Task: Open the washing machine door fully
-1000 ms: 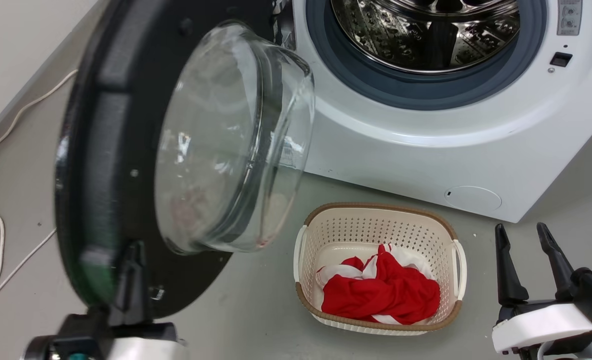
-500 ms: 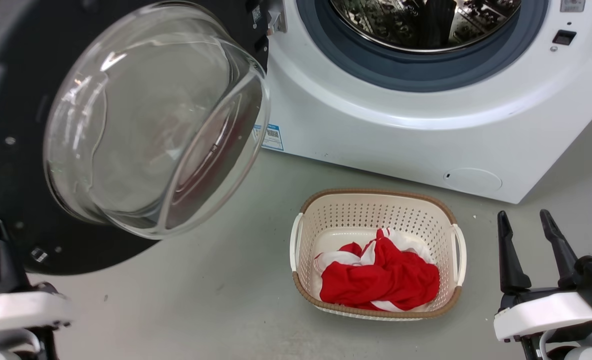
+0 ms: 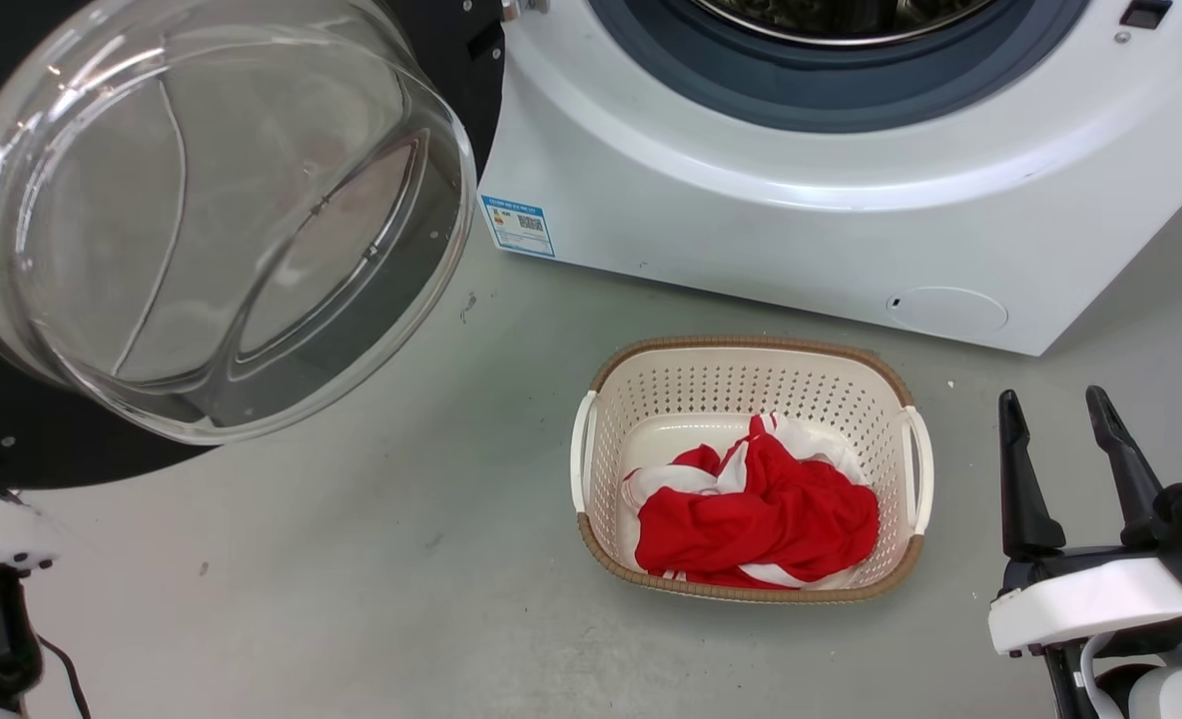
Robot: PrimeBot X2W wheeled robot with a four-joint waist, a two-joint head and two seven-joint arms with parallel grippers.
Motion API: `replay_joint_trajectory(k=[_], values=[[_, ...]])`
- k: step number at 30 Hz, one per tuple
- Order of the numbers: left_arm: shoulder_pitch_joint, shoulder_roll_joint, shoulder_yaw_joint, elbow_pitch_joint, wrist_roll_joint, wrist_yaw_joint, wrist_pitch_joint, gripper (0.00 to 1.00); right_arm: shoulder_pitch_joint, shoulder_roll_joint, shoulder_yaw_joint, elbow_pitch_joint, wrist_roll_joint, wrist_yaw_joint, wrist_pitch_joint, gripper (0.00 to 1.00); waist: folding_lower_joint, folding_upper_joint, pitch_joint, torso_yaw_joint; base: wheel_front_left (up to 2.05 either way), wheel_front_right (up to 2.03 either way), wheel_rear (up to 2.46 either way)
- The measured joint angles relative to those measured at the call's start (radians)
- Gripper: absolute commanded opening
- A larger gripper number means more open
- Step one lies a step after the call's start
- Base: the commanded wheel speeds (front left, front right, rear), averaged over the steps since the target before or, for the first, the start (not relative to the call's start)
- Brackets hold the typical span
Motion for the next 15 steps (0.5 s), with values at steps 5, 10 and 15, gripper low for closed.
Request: replay_joint_trajectory(k=[5, 10, 15], values=[[-0.031, 0.003, 0.008, 0.043, 0.01, -0.015, -0.001, 0.0, -0.004, 0.0, 0.003, 0.0, -0.006, 0.0, 0.002, 1.0, 0.0, 0.0, 0.013, -0.002, 0.0, 0.0, 0.0], [-0.023, -0.025, 0.032, 0.009, 0.061, -0.013, -0.001, 0.0, -0.008, 0.0, 0.005, 0.009, -0.007, 0.0, -0.003, 1.0, 0.0, 0.0, 0.006, -0.004, 0.0, 0.0, 0.0], [0.069, -0.074, 0.04, -0.1, 0.143, -0.001, -0.001, 0.0, -0.002, 0.0, 0.011, 0.034, 0.008, 0.0, -0.017, 1.0, 0.0, 0.0, -0.032, -0.005, 0.0, 0.0, 0.0]])
